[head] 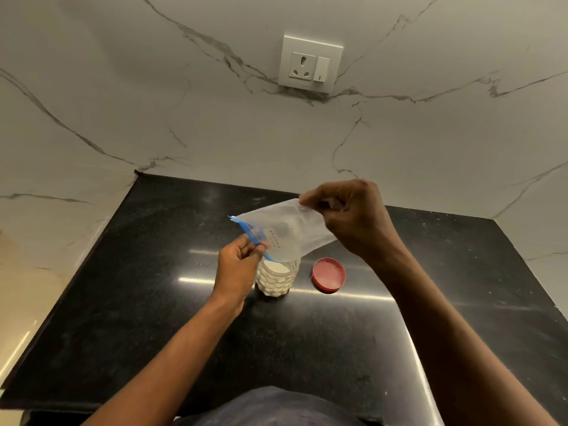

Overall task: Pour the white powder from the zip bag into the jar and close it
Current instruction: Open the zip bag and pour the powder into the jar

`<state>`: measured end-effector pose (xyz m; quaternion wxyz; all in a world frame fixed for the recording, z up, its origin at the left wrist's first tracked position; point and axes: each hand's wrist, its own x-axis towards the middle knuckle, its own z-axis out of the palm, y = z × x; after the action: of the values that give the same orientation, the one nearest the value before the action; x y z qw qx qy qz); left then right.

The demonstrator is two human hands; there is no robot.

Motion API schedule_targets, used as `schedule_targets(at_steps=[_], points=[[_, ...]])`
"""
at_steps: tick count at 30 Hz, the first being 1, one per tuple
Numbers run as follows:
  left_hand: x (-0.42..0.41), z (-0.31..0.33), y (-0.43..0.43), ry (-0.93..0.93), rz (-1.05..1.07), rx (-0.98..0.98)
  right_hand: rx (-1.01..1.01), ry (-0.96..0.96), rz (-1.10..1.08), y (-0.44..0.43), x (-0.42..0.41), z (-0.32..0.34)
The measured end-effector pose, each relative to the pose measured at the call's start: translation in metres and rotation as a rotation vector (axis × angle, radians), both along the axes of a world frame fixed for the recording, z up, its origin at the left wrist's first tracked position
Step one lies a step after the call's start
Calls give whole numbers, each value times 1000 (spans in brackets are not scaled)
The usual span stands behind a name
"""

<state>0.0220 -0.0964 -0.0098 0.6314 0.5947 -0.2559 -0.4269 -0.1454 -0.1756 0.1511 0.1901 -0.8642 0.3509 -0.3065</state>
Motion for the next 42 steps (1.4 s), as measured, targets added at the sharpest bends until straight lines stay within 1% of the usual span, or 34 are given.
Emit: schedule_targets(at_steps=[2,4,5,7,9,11,12,13,15,17,18,19,21,22,23,24,25,28,32,34,36,39,42], points=[[-1,-1,-2,-9,-2,7,-8,-96,-38,-3,-2,-1],[-3,0,-4,-15,-6,-1,-87,-119,-105,-5,-1,-3],[-3,1,-4,-12,-7,-5,-116,-84,-97,-6,-1,-3],[-3,1,-4,0,-8,-5,-125,-9,17,-5,0,-3],[-2,0,-4,9,-16,-6,-112,-40,79,-6,-1,-5],[-1,0,-3,12,-21,-2,-126,-124,18,-9,-4,-5],[-1,0,-4,21,-18,-1,-95,-143,-14,-12,-9,-6],[0,0,-3,35,-12,-3,-16,-130,-32,-15,-16,-7],[0,0,-4,61,-4,-8,186,-13,-28,-22,-35,-13],[2,-1,-5,74,-14,-8,332,74,-22,-22,-53,-32],[2,-2,-5,81,-19,-9,398,30,-23,-20,-57,-43],[3,-2,-5,84,-23,-9,469,-74,-33,-17,-59,-54],[4,-2,-6,85,-29,-9,588,-350,-56,-12,-59,-71],[4,-2,-6,83,-33,-11,608,-472,-75,-9,-57,-76],[4,-2,-6,78,-39,-17,585,-557,-93,-5,-54,-79],[5,-2,-6,69,-44,-26,545,-602,-104,-4,-50,-80],[6,-1,-5,58,-48,-35,506,-608,-98,-2,-45,-80],[5,2,-3,25,-71,-55,409,-461,5,7,-27,-78],[6,2,-4,30,-53,-79,359,-548,-88,-3,-29,-75],[8,2,-3,48,-25,-88,324,-503,-58,-4,-34,-76],[8,2,-3,62,-20,-98,294,-513,-66,-4,-36,-75],[5,1,-3,70,-20,-93,330,-472,-34,-6,-39,-74],[4,1,-3,86,-27,-97,249,-510,-95,-6,-38,-79]])
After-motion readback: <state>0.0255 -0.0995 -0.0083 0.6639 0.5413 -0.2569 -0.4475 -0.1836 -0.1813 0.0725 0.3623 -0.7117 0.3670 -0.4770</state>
